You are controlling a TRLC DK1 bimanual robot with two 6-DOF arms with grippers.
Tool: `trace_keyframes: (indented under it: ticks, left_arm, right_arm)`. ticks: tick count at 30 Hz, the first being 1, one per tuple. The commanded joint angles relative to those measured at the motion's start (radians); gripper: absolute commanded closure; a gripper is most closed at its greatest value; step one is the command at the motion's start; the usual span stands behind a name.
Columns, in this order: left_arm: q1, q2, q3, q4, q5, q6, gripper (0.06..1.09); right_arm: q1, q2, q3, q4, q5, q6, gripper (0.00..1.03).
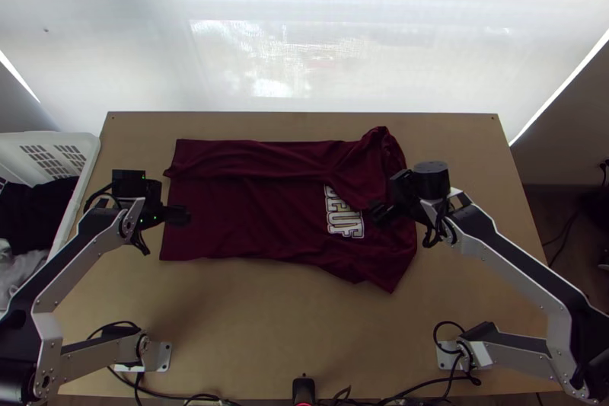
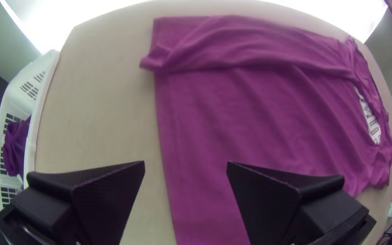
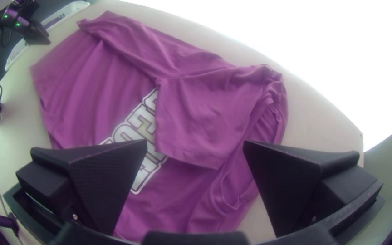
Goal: Fold the t-shirt
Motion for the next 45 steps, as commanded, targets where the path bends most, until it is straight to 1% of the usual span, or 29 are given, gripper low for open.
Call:
trace_keyframes:
  ticks: [1, 2, 4, 5, 7, 11, 14, 15, 19, 20, 24, 25, 26, 28, 30, 35, 36, 40, 45]
  left_arm:
    - [-0.009, -0.116, -0.029, -0.277, 0.012, 0.009, 0.2]
    - [-0.009, -0.116, -0.035, -0.289, 0.005, 0.004, 0.2]
    - [-0.013, -0.106, -0.049, -0.301, -0.063, -0.004, 0.21]
    - [-0.015, -0.1, -0.05, -0.318, -0.072, -0.007, 0.25]
    - [-0.016, -0.098, -0.06, -0.34, -0.072, -0.028, 0.26]
    - [-0.035, -0.101, -0.08, -0.349, -0.072, -0.051, 0.35]
    - [-0.044, -0.097, -0.089, -0.353, -0.071, -0.056, 0.45]
    - [-0.047, -0.095, -0.09, -0.353, -0.071, -0.059, 0.47]
    - [-0.062, -0.072, -0.104, -0.352, -0.069, -0.077, 0.48]
    - [-0.069, -0.066, -0.109, -0.347, -0.069, -0.08, 0.51]
    - [-0.075, -0.052, -0.127, -0.315, -0.067, -0.088, 0.52]
    - [-0.075, -0.049, -0.129, -0.31, -0.066, -0.091, 0.55]
    - [-0.075, -0.047, -0.13, -0.303, -0.064, -0.093, 0.61]
    - [-0.075, -0.047, -0.132, -0.289, -0.057, -0.094, 0.7]
    - [-0.073, -0.049, -0.133, -0.275, -0.057, -0.102, 0.77]
    - [-0.073, -0.052, -0.129, -0.249, -0.057, -0.111, 1.01]
    - [-0.073, -0.055, -0.127, -0.248, -0.057, -0.111, 1.03]
    - [-0.075, -0.077, -0.121, -0.246, -0.057, -0.109, 1.05]
    - [-0.073, -0.124, -0.121, -0.231, -0.058, -0.105, 1.05]
  right_arm:
    - [0.002, -0.115, -0.027, -0.071, -0.001, 0.001, 0.05]
    - [0.004, -0.124, -0.027, -0.085, -0.001, 0.001, 0.05]
    - [0.013, -0.135, -0.026, -0.117, -0.001, 0.0, 0.05]
    - [0.025, -0.136, -0.023, -0.141, -0.001, -0.004, 0.05]
    - [0.041, -0.153, -0.024, -0.171, -0.001, -0.007, 0.05]
    - [0.05, -0.179, -0.024, -0.201, -0.001, -0.01, 0.05]
    - [0.048, -0.188, -0.024, -0.211, -0.001, -0.014, 0.05]
    - [0.048, -0.191, -0.024, -0.214, -0.001, -0.014, 0.05]
    - [0.05, -0.199, -0.027, -0.224, -0.002, -0.013, 0.05]
    - [0.05, -0.201, -0.029, -0.229, -0.001, -0.013, 0.05]
    - [0.048, -0.213, -0.032, -0.24, -0.002, -0.014, 0.05]
    - [0.048, -0.214, -0.032, -0.244, -0.002, -0.014, 0.05]
    - [0.048, -0.218, -0.032, -0.252, -0.002, -0.014, 0.05]
    - [0.048, -0.222, -0.033, -0.263, -0.002, -0.016, 0.05]
    - [0.05, -0.227, -0.035, -0.273, -0.002, -0.016, 0.05]
    - [0.052, -0.241, -0.035, -0.295, -0.002, -0.016, 0.05]
    - [0.055, -0.244, -0.033, -0.304, -0.002, -0.019, 0.05]
    - [0.09, -0.274, -0.042, -0.37, -0.004, -0.037, 0.05]
    - [0.18, -0.334, -0.101, -0.5, -0.014, -0.065, 0.05]
